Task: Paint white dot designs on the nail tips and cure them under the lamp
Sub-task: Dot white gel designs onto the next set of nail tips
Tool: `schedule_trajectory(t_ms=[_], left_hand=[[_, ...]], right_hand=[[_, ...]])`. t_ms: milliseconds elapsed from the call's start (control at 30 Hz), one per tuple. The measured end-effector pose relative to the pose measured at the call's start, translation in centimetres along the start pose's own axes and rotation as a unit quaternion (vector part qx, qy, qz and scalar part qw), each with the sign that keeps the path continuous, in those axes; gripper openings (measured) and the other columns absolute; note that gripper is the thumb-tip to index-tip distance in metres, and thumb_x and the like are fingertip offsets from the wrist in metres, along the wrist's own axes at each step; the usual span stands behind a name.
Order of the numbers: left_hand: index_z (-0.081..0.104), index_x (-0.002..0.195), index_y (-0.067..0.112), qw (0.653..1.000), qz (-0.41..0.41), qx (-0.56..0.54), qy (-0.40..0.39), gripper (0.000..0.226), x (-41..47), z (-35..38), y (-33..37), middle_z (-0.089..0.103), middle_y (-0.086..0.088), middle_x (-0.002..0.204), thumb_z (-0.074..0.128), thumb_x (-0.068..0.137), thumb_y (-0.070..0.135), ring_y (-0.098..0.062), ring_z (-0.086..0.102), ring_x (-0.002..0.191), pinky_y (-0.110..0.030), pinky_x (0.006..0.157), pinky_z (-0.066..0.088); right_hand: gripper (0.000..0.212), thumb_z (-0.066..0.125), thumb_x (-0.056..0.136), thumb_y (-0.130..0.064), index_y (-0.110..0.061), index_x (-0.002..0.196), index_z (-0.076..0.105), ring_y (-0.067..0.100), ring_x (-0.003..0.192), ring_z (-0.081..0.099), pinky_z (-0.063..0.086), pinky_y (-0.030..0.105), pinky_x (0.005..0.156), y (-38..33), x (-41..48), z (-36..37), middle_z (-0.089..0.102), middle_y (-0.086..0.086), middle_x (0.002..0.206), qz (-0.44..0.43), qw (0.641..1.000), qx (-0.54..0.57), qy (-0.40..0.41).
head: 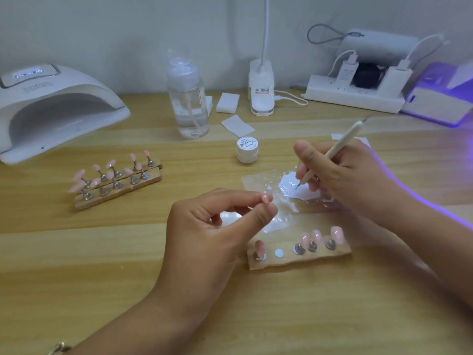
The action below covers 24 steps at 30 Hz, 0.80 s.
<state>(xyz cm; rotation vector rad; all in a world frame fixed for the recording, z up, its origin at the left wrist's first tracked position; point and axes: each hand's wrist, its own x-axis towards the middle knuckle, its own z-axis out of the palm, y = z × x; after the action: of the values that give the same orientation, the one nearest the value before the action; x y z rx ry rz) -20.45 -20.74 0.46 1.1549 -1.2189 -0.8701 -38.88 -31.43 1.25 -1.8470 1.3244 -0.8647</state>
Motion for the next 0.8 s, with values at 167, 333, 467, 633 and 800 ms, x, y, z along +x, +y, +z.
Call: schedule_trajectory(t_ms=[167, 333, 467, 633, 800], left_hand=[[0.08, 0.072, 0.024, 1.0, 0.005, 0.016, -0.012, 0.006, -0.1, 0.0, -0.1, 0.076, 0.003, 0.081, 0.085, 0.069, 0.024, 0.0, 0.056, 0.059, -0.009, 0.056, 0.036], [0.077, 0.071, 0.024, 0.999, 0.009, 0.026, -0.019, 0.006, -0.2, 0.0, -0.2, 0.075, 0.005, 0.083, 0.083, 0.07, 0.023, -0.002, 0.062, 0.06, -0.025, 0.063, 0.036], [0.078, 0.071, 0.022, 0.999, 0.009, 0.006, -0.033, 0.005, -0.2, 0.0, 0.0, 0.075, 0.003, 0.083, 0.083, 0.069, 0.022, -0.002, 0.06, 0.059, -0.025, 0.062, 0.038], [0.079, 0.069, 0.024, 0.999, 0.033, 0.004, -0.035, 0.01, -0.2, 0.0, 0.0, 0.075, 0.006, 0.08, 0.085, 0.067, 0.017, -0.003, 0.064, 0.074, -0.014, 0.062, 0.043], [0.078, 0.07, 0.021, 0.998, 0.057, -0.004, -0.032, 0.013, -0.2, 0.0, -0.1, 0.075, 0.004, 0.078, 0.088, 0.064, 0.013, -0.008, 0.067, 0.074, -0.009, 0.064, 0.041]], right_hand=[[0.048, 0.05, 0.088, -0.065, -0.025, 0.069, 0.069, 0.003, 0.042, 0.053, 0.045, 0.021, 0.045, 0.2, 0.2, 0.1, 0.062, -0.007, 0.054, -0.019, 0.999, -0.035, 0.002], [0.048, 0.051, 0.091, -0.061, -0.024, 0.068, 0.069, 0.003, 0.045, 0.054, 0.045, 0.023, 0.051, 0.2, 0.1, 0.2, 0.062, -0.006, 0.055, -0.029, 0.999, -0.03, 0.021], [0.044, 0.059, 0.097, -0.044, -0.016, 0.064, 0.067, 0.004, 0.046, 0.053, 0.041, 0.012, 0.05, -1.6, -0.4, -0.2, 0.059, -0.005, 0.052, -0.095, 0.99, 0.064, 0.08], [0.043, 0.065, 0.094, -0.03, -0.009, 0.058, 0.054, 0.016, 0.038, 0.046, 0.036, 0.02, 0.044, -3.9, -2.8, 0.9, 0.049, 0.0, 0.045, -0.179, 0.966, 0.154, 0.101], [0.041, 0.059, 0.095, -0.026, -0.011, 0.057, 0.052, 0.016, 0.036, 0.053, 0.039, 0.018, 0.041, -5.1, -4.9, 2.5, 0.053, -0.008, 0.046, -0.22, 0.95, 0.203, 0.088]])
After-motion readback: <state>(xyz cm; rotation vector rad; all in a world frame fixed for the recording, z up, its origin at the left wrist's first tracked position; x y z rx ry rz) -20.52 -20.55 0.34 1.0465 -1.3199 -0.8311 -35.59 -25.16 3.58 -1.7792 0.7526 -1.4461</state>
